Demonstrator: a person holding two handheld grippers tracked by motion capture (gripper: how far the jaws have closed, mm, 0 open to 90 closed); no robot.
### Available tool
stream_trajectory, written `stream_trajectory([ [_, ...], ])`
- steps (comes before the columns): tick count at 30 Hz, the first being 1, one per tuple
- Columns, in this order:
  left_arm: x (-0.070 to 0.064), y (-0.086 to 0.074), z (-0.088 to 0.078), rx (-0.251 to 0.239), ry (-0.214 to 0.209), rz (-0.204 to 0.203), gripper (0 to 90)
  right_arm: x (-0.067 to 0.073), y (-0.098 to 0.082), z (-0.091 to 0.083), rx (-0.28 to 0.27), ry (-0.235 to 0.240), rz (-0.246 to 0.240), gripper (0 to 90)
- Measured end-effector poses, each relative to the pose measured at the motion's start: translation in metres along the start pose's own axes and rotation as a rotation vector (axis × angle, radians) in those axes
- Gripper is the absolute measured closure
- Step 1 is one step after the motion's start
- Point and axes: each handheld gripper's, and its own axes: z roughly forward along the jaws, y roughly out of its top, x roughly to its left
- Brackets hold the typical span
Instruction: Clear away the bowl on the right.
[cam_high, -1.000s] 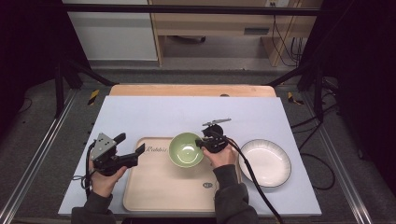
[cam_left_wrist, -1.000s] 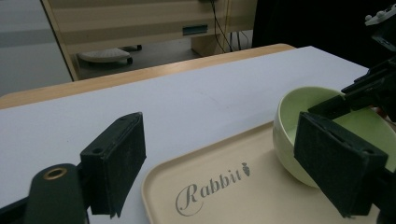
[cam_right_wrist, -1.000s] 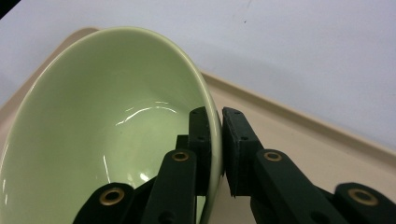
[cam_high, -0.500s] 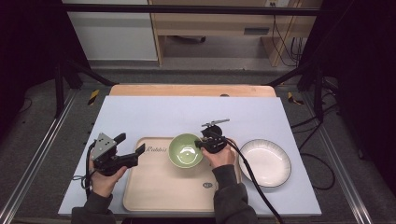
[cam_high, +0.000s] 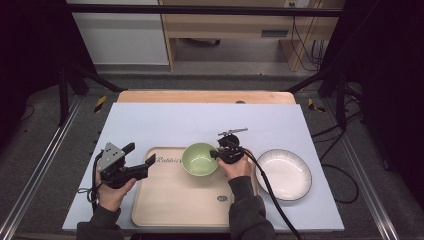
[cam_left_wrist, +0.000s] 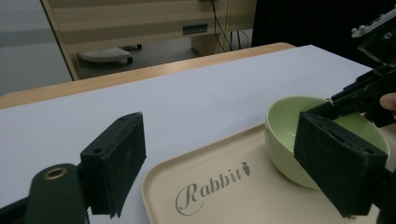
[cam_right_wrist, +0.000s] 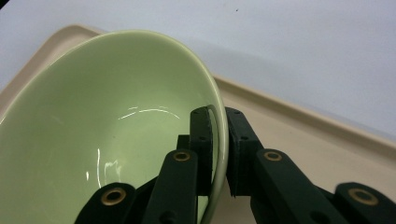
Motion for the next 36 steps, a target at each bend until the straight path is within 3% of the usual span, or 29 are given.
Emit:
stream_trajectory([
  [7, -0.001, 0.000, 0.000, 0.000, 0.001, 0.002, 16.3, -0.001, 0.000, 0.000, 0.001, 0.009, -0.012, 80.1],
  [13, 0.000, 0.000, 0.000, 0.000, 0.001, 0.001, 16.2, 0.002, 0.001, -0.010, -0.069, -0.050, -0.107, 54.3],
  [20, 0.000, 0.000, 0.000, 0.000, 0.002, 0.000, 16.2, 0.008, 0.001, -0.025, -0.139, -0.102, -0.188, 36.6],
  [28, 0.001, 0.000, 0.000, 0.006, 0.002, -0.001, 16.2, 0.015, 0.001, -0.048, -0.218, -0.109, -0.224, 23.2],
  [36, 0.001, -0.001, 0.001, 0.015, 0.002, -0.003, 15.9, 0.014, -0.005, -0.076, -0.296, -0.085, -0.217, 19.2],
])
